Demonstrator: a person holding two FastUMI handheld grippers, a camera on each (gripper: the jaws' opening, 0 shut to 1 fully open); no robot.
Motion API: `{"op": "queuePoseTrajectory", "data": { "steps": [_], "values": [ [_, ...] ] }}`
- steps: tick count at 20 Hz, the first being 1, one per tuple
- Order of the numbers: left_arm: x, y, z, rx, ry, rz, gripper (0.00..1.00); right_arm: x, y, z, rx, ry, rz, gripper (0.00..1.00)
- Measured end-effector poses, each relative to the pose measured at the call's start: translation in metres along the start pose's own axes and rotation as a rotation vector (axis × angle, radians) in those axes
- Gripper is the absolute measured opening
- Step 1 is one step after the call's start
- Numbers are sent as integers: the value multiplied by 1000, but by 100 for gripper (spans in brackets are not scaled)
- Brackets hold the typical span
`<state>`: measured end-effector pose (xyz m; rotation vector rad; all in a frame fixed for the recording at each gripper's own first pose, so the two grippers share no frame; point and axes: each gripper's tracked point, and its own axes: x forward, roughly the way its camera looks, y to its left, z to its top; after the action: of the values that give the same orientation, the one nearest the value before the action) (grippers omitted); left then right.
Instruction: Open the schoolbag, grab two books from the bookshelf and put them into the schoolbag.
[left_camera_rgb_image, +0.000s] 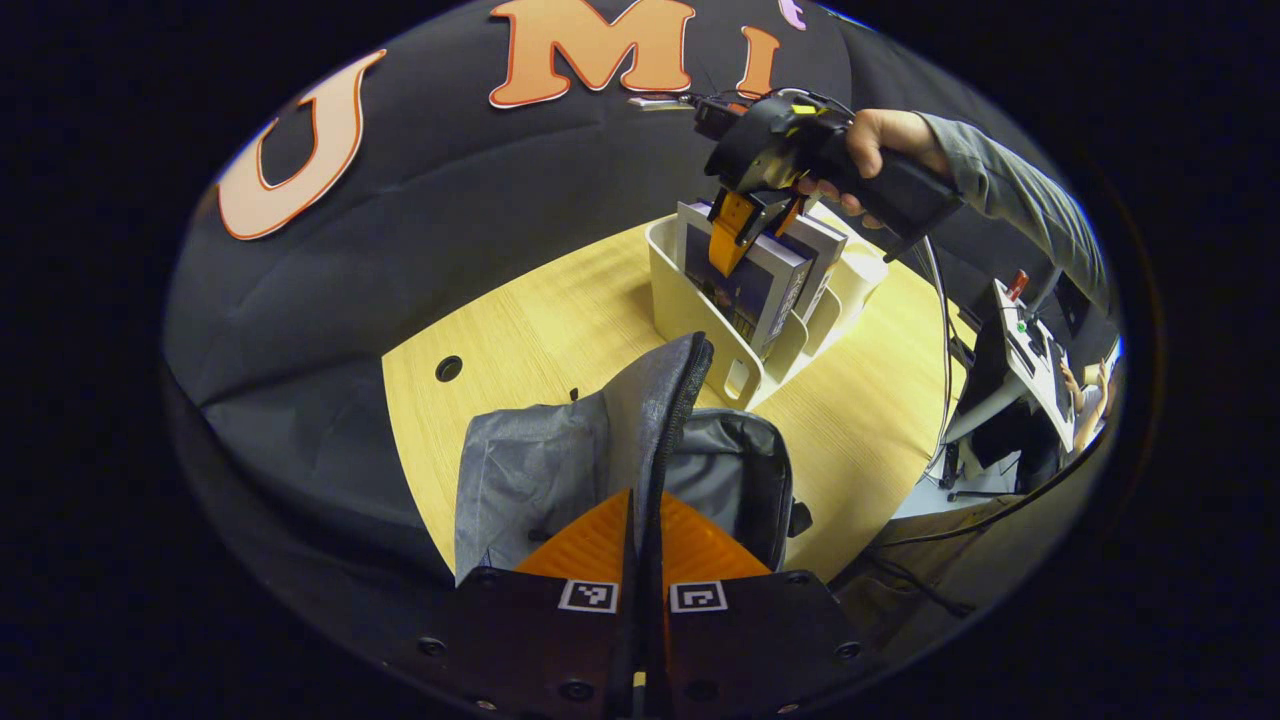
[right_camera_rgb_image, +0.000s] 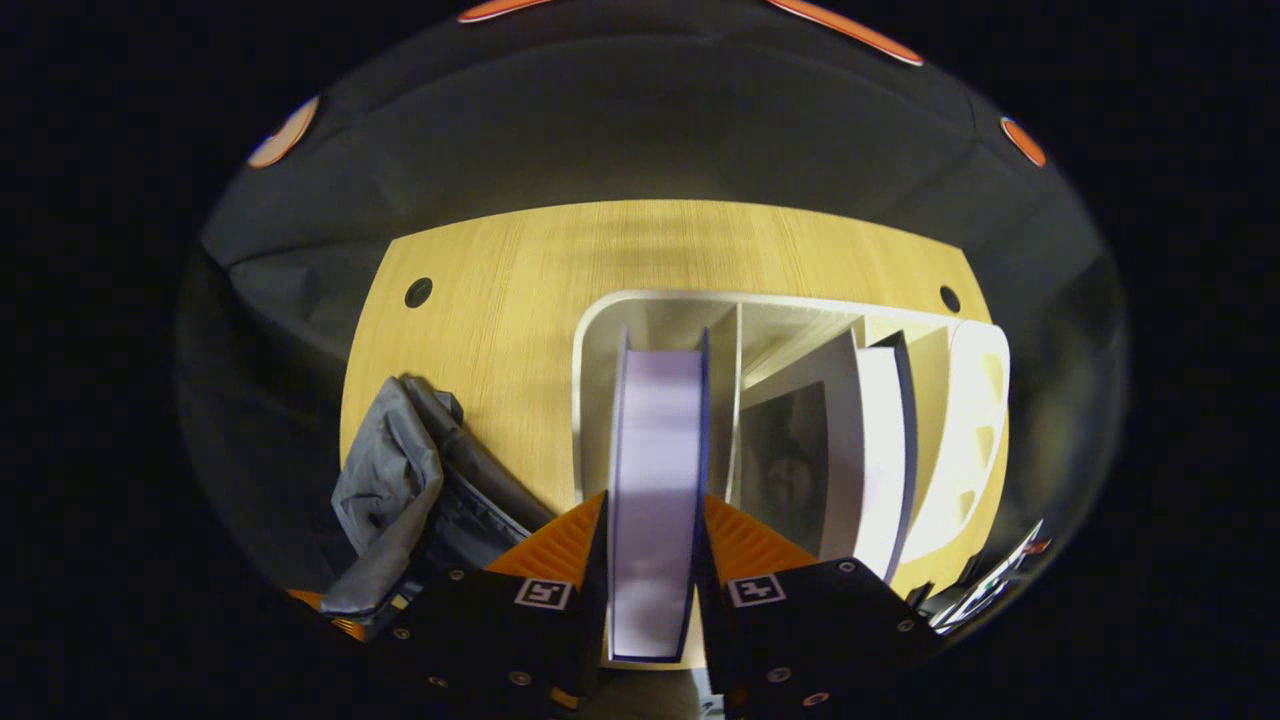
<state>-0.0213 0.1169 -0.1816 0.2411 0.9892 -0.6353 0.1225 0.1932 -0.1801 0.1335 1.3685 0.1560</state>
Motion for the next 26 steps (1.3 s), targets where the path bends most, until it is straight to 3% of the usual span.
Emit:
{"op": "queuePoseTrajectory", "data": {
  "steps": [3,4,5,16,26],
  "values": [
    [6,-2,-3,-24,-2,-7,5,-5,-3,-1,42,10,21,38],
    [8,-2,-5,-28,-4,-8,5,-11,-4,0,50,1,36,29],
    [9,-3,-4,-33,-6,-9,5,-19,-3,0,56,-11,57,37],
    [9,-2,-6,-65,-16,-23,5,-126,-35,-10,163,-217,204,34],
    [11,-7,-10,-90,-27,-34,5,-159,-38,-86,229,-344,352,33]
  ]
}}
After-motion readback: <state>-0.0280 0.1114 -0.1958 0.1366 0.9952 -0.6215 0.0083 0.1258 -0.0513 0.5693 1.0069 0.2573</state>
